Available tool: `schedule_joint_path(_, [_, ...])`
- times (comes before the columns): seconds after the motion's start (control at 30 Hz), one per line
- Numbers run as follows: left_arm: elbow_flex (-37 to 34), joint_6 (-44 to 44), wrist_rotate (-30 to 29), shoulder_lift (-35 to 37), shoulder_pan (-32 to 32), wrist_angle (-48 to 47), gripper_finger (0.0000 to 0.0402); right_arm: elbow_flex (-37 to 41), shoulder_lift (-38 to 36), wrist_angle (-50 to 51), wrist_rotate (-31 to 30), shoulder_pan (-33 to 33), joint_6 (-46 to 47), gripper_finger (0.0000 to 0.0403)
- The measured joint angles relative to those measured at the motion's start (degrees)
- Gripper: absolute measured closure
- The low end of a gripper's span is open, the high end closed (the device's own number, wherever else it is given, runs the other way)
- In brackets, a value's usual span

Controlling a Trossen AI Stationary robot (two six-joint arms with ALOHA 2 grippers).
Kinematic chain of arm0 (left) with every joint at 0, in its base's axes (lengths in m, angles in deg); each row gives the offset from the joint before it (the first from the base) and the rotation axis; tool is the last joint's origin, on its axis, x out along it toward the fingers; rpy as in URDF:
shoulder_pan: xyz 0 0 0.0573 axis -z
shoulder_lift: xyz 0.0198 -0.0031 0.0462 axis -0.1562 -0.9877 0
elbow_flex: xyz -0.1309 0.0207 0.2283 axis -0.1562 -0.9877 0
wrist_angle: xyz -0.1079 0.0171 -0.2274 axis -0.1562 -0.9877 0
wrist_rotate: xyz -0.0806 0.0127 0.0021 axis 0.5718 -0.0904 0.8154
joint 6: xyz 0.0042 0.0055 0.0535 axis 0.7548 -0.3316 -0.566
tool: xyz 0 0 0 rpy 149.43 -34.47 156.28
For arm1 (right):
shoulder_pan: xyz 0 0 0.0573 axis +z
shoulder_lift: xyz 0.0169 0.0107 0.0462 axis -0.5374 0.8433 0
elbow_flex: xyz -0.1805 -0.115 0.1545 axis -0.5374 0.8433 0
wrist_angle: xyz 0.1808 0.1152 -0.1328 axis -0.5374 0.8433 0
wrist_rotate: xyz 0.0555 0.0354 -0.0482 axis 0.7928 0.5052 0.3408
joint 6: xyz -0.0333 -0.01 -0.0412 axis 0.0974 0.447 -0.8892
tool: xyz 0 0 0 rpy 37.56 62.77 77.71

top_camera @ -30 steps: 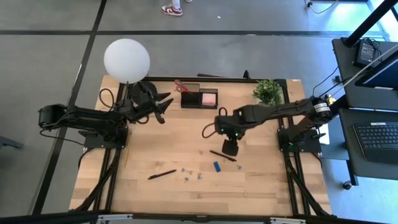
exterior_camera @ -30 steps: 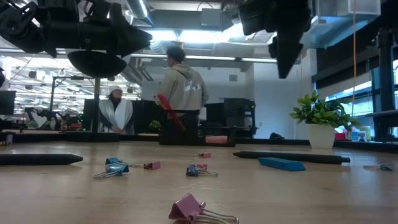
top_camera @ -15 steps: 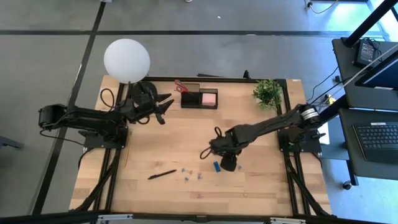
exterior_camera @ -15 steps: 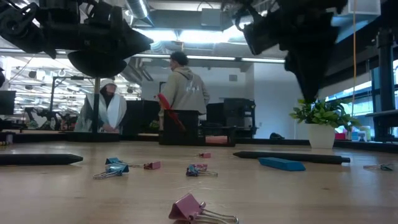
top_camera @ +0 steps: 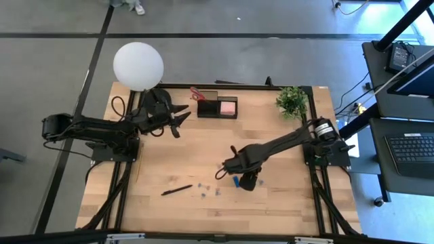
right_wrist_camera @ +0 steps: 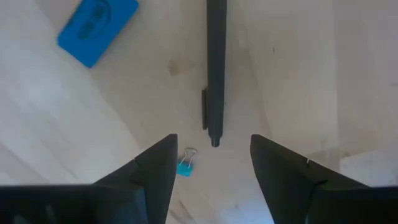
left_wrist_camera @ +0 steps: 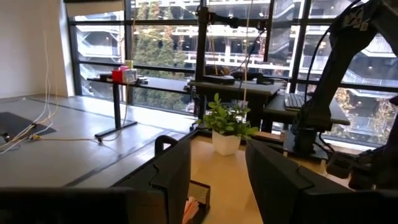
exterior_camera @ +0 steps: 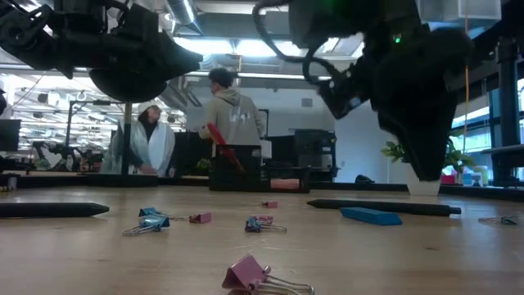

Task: Pick and place office supplies into organizer
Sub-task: Put the black pen into the black desk organizer

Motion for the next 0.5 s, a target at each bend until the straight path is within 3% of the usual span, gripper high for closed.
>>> schedule_joint_path(0.23, [0.0,-0.8,0.0,0.0,0.0,0.1,0.0254,0.2,1.7,-0.6,0.0,0.0,-2.0,0.0196])
schedule_joint_path(0.5, [0.0,-0.8,0.0,0.0,0.0,0.3,0.0254,7.5,1.1,-7.8,2.5,-0.3,-1.4,0.0198])
